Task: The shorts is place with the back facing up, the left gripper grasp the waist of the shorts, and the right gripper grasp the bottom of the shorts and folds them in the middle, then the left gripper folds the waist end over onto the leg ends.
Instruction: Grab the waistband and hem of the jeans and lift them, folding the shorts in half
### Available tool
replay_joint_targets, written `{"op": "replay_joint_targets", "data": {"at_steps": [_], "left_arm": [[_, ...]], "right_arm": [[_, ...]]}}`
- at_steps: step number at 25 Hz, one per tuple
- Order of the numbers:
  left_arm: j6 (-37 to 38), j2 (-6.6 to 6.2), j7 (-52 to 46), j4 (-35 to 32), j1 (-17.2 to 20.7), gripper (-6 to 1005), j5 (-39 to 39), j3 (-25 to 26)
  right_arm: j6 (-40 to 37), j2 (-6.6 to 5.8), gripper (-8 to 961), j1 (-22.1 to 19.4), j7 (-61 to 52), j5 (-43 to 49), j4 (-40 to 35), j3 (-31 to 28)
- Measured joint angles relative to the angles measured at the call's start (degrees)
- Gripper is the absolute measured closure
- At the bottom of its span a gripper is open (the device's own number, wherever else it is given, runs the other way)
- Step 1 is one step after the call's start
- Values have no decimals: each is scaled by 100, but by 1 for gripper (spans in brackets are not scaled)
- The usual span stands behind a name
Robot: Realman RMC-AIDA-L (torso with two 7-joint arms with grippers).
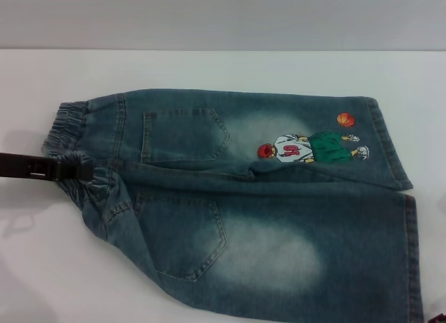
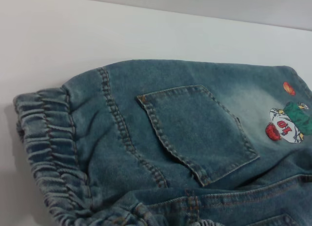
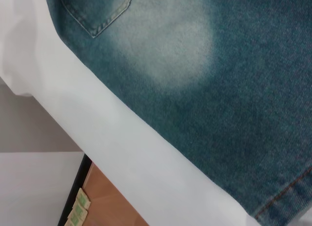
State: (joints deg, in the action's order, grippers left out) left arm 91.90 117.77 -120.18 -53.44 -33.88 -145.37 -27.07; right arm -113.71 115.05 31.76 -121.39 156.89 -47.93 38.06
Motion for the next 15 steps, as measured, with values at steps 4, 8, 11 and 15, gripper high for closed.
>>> {"op": "replay_joint_targets", "data": {"at_steps": [4,8,11,15], "left_arm": [[4,0,-11,0,-8,943,0,0],[15,-3,-13,0,-17,943,0,0],[20,-6,-14,0,-22,943,0,0],[21,-8,-13,0,-29,943,0,0]], "right_arm": [[25,9,191,-13,-7,-1,4,-48],[49,22,191,-41,-60,-1,9,-16],[57,18,191,-63,-110,-7,-21,-55],[72,10,191,-75,-160,-12,-30,-71]]}}
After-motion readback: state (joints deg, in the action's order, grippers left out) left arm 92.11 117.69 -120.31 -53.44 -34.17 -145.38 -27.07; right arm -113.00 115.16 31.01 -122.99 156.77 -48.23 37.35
